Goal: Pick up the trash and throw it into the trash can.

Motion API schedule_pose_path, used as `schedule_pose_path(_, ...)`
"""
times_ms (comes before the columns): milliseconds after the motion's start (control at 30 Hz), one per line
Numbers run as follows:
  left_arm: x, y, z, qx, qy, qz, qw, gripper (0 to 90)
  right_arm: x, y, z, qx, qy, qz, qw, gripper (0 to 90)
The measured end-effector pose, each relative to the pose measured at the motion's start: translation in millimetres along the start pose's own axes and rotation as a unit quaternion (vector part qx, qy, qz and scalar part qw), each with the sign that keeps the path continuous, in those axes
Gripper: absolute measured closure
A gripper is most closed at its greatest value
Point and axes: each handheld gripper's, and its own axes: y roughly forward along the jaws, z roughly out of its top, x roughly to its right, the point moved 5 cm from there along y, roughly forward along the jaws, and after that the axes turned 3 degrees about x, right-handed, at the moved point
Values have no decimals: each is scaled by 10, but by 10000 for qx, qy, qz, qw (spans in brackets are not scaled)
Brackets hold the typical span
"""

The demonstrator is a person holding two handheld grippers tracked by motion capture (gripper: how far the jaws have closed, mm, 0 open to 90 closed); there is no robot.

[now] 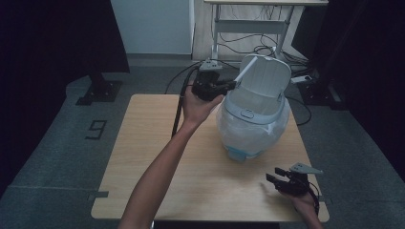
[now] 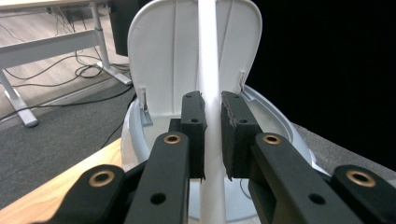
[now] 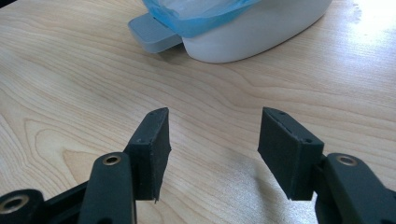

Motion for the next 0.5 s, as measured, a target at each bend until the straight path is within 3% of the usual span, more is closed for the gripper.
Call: schedule_pose_path(500,15,191,186,-7,67,-29,10000,803,42,-22,-8,17,35,-31,10000,428)
